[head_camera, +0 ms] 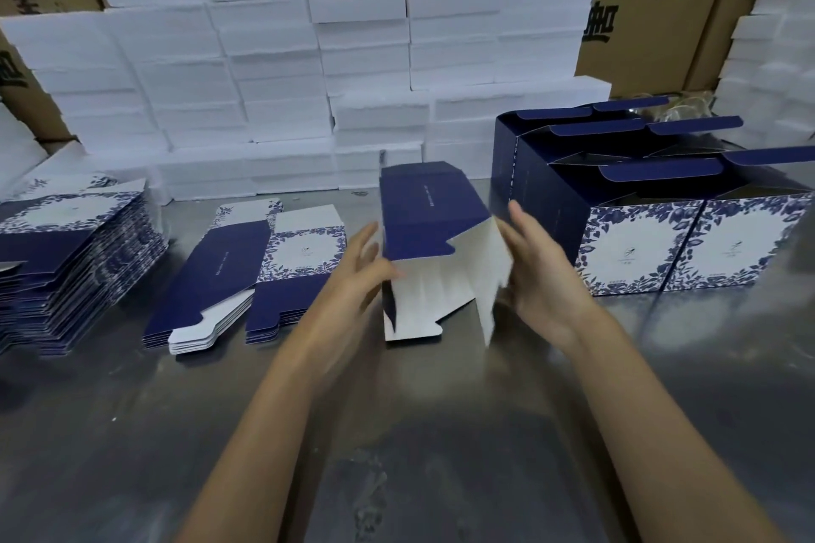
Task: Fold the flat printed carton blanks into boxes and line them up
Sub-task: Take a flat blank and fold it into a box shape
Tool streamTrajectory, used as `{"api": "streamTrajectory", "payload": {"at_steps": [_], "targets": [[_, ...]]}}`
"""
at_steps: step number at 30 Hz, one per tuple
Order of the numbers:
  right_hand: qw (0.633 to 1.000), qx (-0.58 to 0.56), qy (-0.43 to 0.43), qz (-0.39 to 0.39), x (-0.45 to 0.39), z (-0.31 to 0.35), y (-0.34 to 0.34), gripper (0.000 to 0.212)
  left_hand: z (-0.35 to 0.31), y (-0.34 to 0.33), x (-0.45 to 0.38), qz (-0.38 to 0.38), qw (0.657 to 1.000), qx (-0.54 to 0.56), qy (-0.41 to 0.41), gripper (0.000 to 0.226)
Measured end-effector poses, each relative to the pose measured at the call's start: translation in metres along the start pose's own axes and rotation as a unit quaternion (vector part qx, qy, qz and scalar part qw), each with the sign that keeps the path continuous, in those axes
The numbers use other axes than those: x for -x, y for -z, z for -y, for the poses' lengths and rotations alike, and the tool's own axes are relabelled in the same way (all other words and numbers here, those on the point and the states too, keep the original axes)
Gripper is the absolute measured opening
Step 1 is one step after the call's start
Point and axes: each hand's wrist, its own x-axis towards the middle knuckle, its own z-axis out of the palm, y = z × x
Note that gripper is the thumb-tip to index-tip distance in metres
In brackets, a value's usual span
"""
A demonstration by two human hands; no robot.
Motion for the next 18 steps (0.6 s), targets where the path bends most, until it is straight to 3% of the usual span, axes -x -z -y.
{"api": "streamTrajectory", "payload": {"at_steps": [3,7,10,18], "targets": [[0.999,0.047,0.013,0.020,-0.004,-0.005,-0.003,0.047,-0.001,0.004,0.007,-0.030,0.995,-0.065,-0.071,0.089],[0.992,0.099,0.030,0.066,-0.004,-0.011,0.000,0.069,-0.007,0.000,0.006,-0.069,0.984,-0.109,-0.126,0.056],[0.985,0.148,0.053,0.070,-0.003,-0.015,-0.004,0.065,-0.008,-0.003,0.007,-0.083,0.980,-0.118,-0.137,0.038],[0.963,0.233,0.102,-0.086,-0.009,-0.031,-0.019,0.059,-0.013,-0.007,0.008,-0.115,0.978,-0.129,-0.120,0.033]]}}
